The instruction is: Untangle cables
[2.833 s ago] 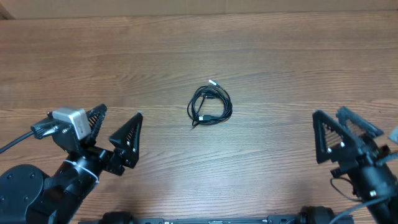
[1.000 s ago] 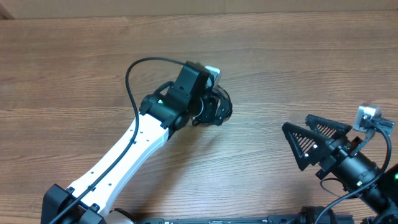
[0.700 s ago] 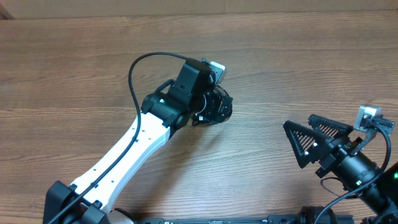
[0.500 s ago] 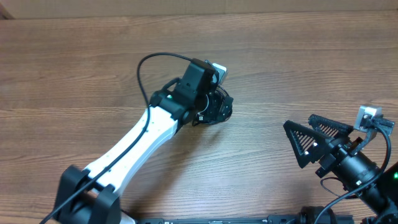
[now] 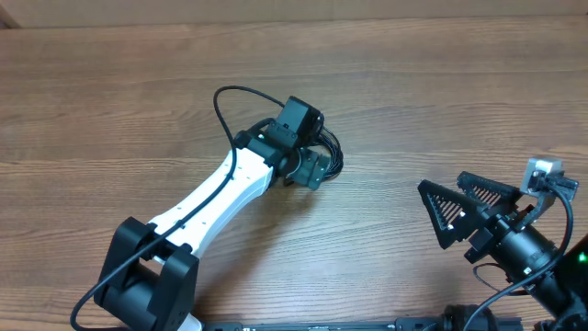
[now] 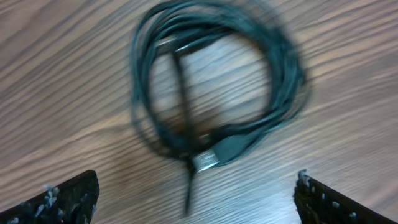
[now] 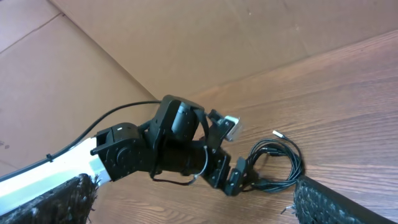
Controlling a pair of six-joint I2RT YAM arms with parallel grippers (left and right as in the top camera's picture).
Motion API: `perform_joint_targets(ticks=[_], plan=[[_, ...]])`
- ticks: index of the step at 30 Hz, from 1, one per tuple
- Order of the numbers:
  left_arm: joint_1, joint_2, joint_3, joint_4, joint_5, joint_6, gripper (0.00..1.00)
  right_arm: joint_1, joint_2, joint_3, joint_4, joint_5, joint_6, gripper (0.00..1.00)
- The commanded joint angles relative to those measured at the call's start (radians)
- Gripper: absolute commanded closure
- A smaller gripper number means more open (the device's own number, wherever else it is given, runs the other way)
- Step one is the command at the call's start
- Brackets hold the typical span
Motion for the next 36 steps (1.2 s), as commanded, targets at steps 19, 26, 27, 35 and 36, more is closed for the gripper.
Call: perform_joint_targets(ticks=[19, 26, 27, 35, 36], plan=[[0.043, 0.089, 0.011, 0.097, 0.103, -0.042, 0.27, -0.001, -0.007, 0.026, 0.035, 0.015, -0.011, 0.00], [0.042, 0.109, 0.011, 0.100, 0.123, -0.042, 0.96, -0.001, -0.007, 0.026, 0.036, 0.016, -0.011, 0.00], [0.042, 0.109, 0.011, 0.100, 0.123, -0.042, 0.96, -0.001, -0.007, 0.026, 0.036, 0.016, -0.011, 0.00], [0.042, 0.106, 0.018, 0.075, 0.156, -0.092, 0.96, -0.001, -0.007, 0.026, 0.027, 0.109, -0.011, 0.00], [0.042, 0.102, 0.027, 0.058, 0.173, -0.085, 0.96, -0.001, -0.007, 0.026, 0.022, 0.143, -0.011, 0.00]])
